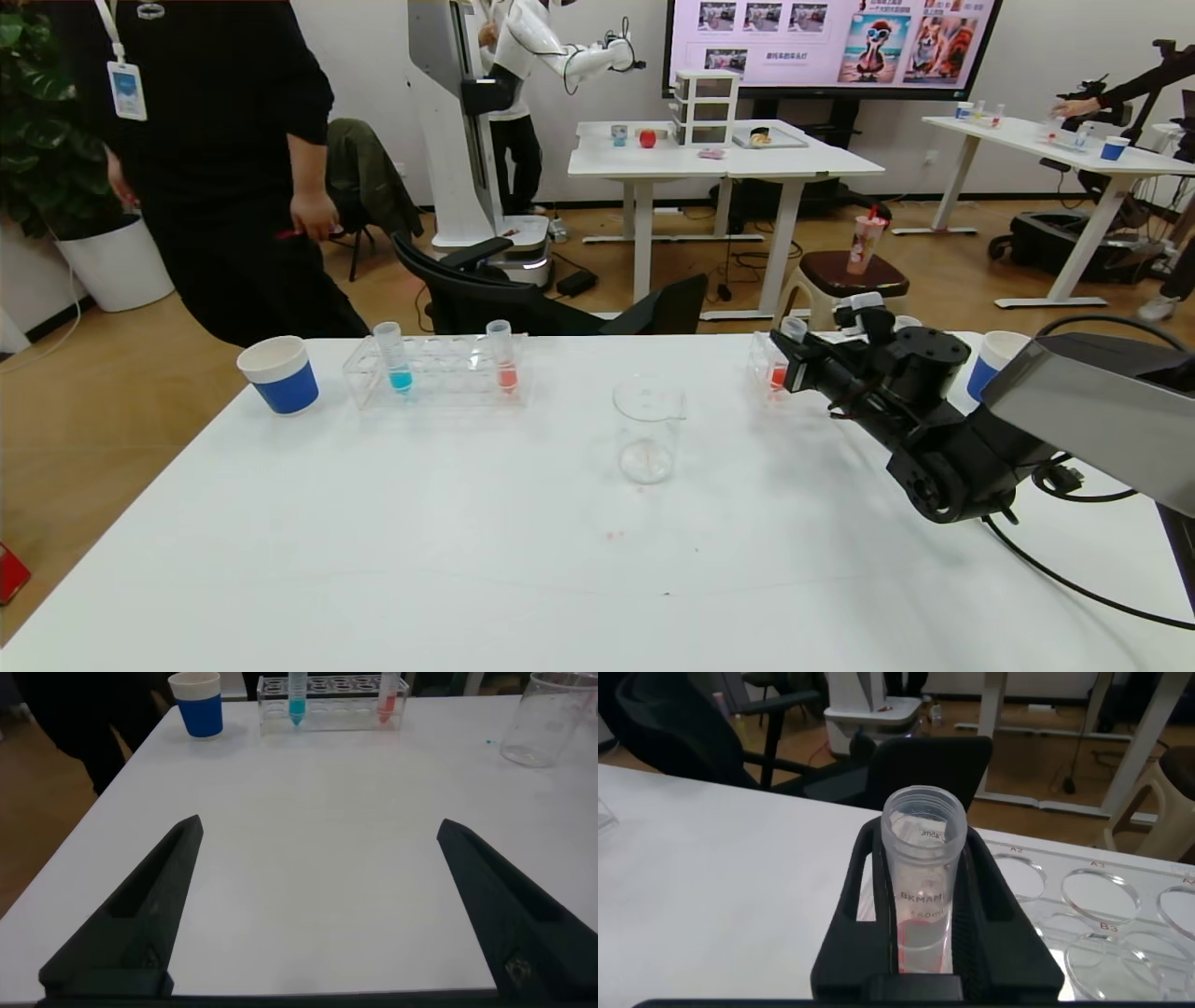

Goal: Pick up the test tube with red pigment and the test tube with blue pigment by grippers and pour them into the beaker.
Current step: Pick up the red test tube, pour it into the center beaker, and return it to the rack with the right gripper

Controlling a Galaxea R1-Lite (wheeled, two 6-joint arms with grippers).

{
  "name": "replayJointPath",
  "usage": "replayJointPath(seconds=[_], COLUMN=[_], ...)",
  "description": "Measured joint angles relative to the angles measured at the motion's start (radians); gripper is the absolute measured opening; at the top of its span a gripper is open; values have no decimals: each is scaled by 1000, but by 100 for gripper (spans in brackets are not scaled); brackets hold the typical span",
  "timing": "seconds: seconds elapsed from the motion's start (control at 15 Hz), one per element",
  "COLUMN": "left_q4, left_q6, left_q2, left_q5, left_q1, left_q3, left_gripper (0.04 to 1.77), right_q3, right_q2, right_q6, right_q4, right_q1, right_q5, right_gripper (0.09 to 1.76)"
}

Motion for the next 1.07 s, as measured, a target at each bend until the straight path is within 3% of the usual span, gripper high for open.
replayJointPath(seconds=[0.07,0.2,0.53,1.07], left_q4=[0,0,0,0], left_q6=[0,0,0,0], left_q2=[0,0,0,0], left_q5=[0,0,0,0], left_q1=[2,1,0,1], left_q3=[0,0,0,0], left_gripper=[175,175,175,175], right_q3=[-9,-13,-24,-28], right_q2=[2,3,-16,-177], right_q6=[2,2,0,-4], right_q4=[-2,-2,22,142], right_q1=[1,3,5,16], right_q5=[-1,-3,-11,-11], right_gripper=[58,50,50,50])
